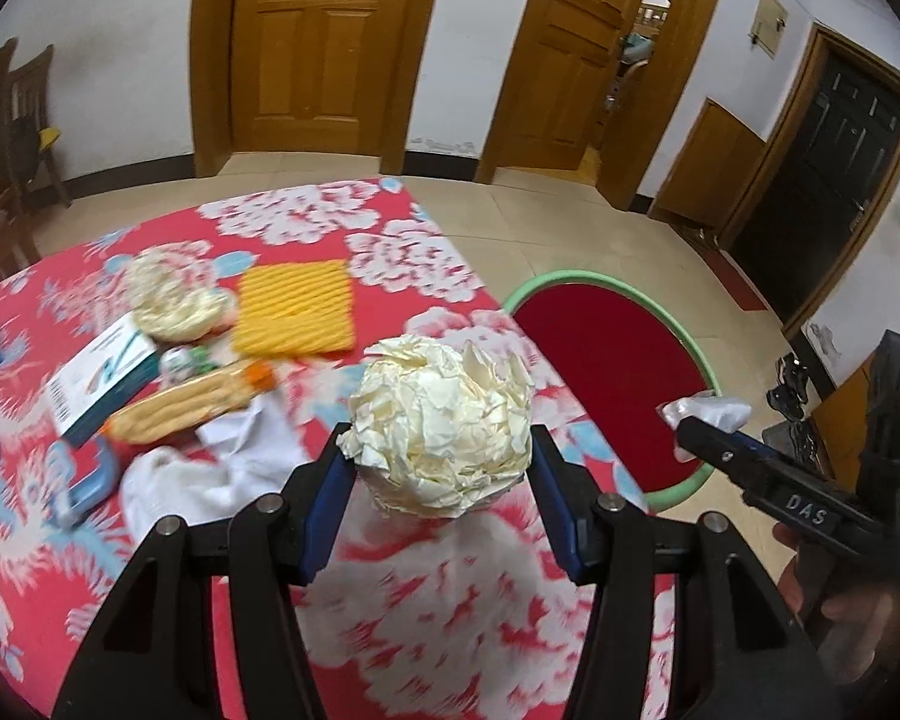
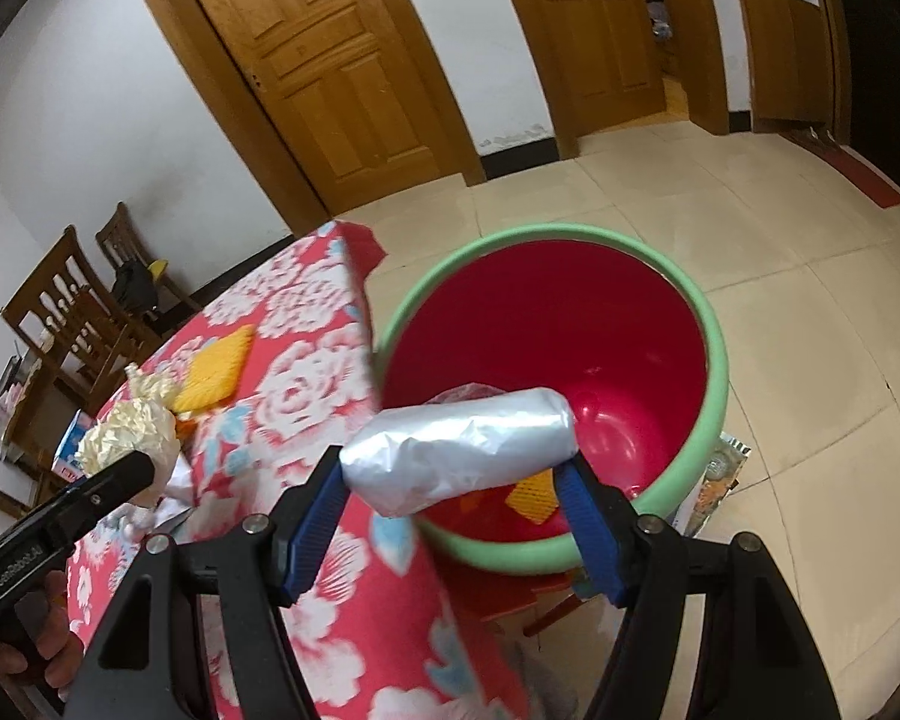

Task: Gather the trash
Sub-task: 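Open the right tool to drop the white roll while the left tool drops the paper ball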

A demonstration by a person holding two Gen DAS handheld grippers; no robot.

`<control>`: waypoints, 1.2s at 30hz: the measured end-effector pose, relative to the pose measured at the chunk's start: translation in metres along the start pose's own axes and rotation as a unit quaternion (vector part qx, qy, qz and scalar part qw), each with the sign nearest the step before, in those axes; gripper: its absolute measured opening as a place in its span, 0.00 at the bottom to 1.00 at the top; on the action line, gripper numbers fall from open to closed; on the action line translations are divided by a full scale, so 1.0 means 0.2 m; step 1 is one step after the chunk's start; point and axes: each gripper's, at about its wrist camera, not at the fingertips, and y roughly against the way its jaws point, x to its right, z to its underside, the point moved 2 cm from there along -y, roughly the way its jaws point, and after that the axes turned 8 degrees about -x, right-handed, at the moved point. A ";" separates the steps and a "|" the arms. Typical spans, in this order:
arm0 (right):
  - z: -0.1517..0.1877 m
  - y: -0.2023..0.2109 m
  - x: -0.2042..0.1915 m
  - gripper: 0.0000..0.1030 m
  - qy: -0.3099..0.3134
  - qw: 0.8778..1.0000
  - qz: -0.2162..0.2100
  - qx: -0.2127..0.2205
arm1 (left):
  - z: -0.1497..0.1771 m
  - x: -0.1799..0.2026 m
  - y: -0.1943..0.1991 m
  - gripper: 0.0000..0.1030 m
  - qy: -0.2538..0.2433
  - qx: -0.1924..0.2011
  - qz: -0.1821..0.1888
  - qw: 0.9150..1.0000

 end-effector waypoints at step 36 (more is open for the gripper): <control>0.02 0.17 0.36 0.82 -0.060 0.996 0.032 0.053 | -0.20 0.49 -0.42 0.63 -0.098 -0.020 0.042 0.994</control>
